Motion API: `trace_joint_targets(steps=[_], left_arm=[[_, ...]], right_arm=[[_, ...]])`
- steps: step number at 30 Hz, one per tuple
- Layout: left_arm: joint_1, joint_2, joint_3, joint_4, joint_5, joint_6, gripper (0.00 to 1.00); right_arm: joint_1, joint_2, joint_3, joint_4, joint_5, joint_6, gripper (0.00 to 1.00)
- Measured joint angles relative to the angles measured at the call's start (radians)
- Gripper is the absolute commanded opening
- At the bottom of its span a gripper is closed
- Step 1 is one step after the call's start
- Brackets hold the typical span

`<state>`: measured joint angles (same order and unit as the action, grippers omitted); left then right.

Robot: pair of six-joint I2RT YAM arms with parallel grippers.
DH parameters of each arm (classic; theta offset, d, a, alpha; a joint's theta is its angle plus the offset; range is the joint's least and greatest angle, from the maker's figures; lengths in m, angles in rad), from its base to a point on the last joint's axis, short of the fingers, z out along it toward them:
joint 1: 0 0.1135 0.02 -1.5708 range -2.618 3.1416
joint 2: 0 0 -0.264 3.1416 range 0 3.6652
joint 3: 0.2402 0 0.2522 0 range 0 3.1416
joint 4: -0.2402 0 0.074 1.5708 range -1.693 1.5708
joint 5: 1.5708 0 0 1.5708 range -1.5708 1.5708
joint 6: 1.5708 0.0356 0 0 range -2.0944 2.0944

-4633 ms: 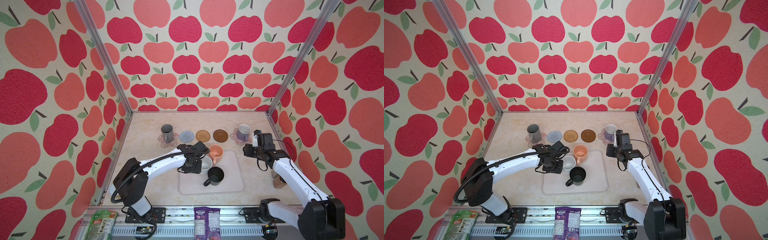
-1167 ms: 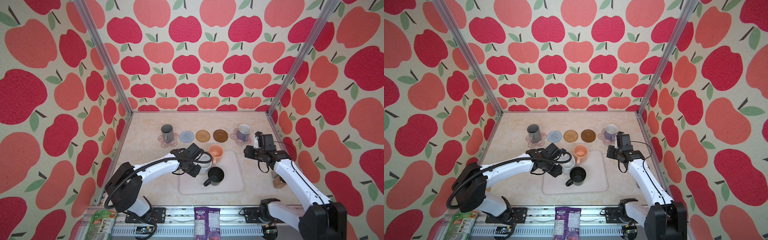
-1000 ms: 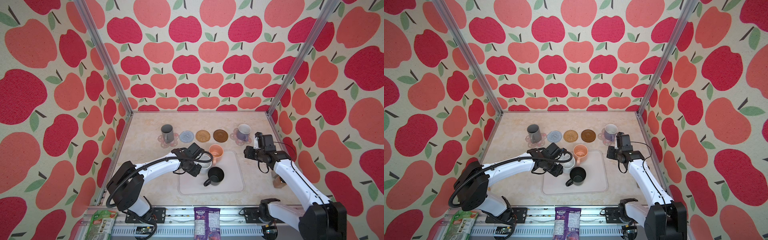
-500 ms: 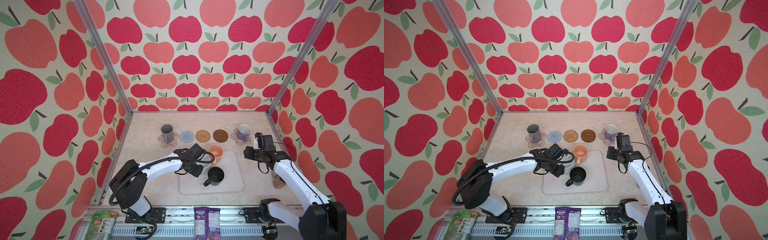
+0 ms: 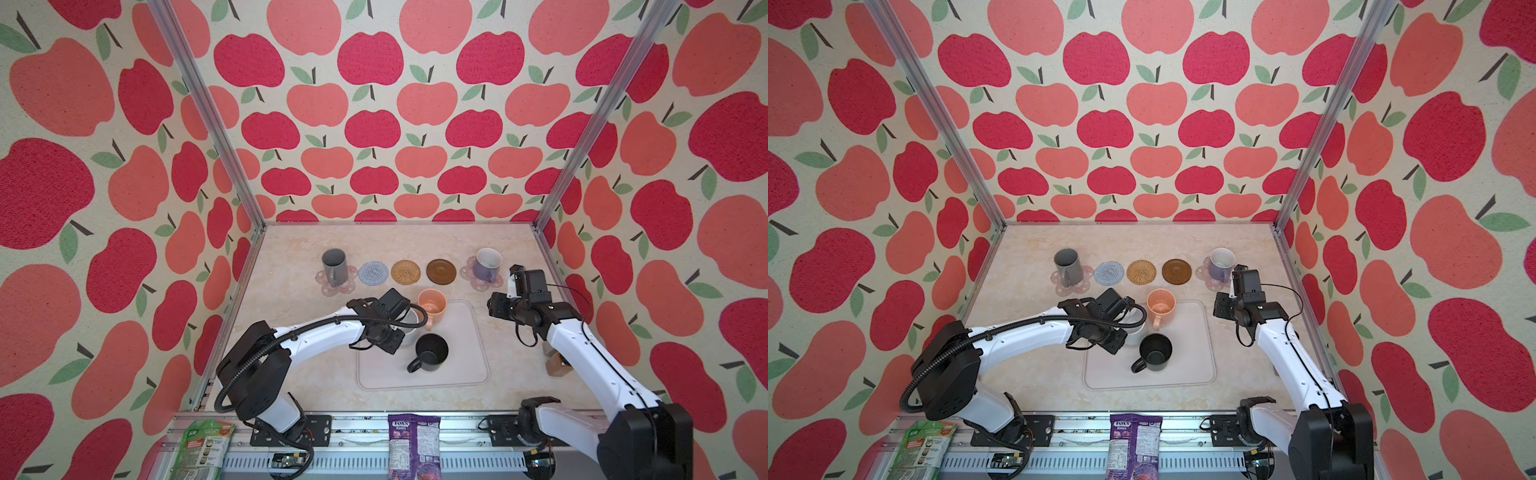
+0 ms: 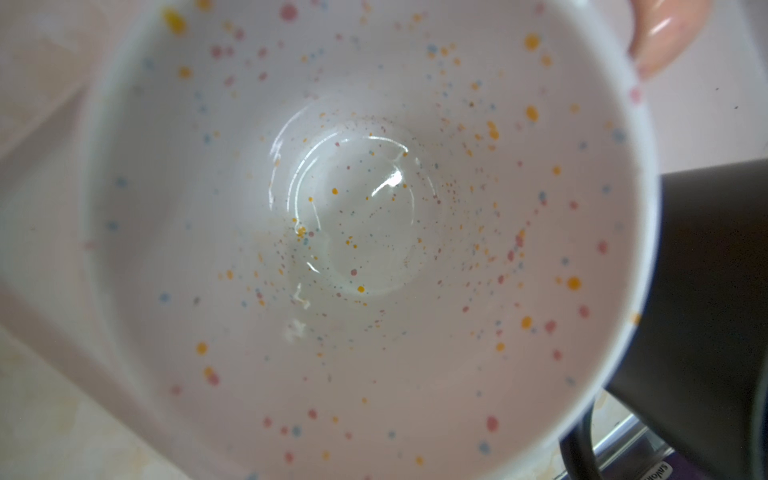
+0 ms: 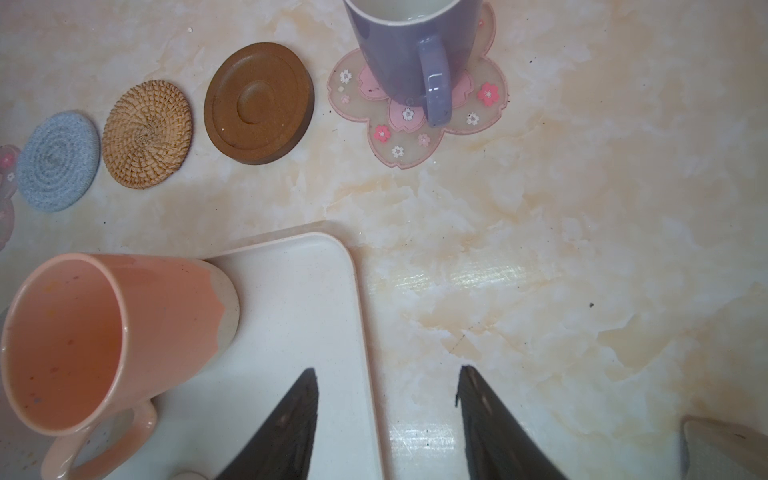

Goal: Place cups on coasters
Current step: Pick up the cup from the tray.

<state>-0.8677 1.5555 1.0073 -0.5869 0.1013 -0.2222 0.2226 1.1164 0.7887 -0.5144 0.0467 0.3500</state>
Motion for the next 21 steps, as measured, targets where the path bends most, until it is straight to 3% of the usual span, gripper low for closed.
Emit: trace_joint_targets(steps=[21], left_arm=[[0.040,-0.001,0.187,-0.179,-0.177,-0.024,0.00]], right_arm=[[0.000,-0.011,0.000,0.000,-0.005,-0.009,0.57]])
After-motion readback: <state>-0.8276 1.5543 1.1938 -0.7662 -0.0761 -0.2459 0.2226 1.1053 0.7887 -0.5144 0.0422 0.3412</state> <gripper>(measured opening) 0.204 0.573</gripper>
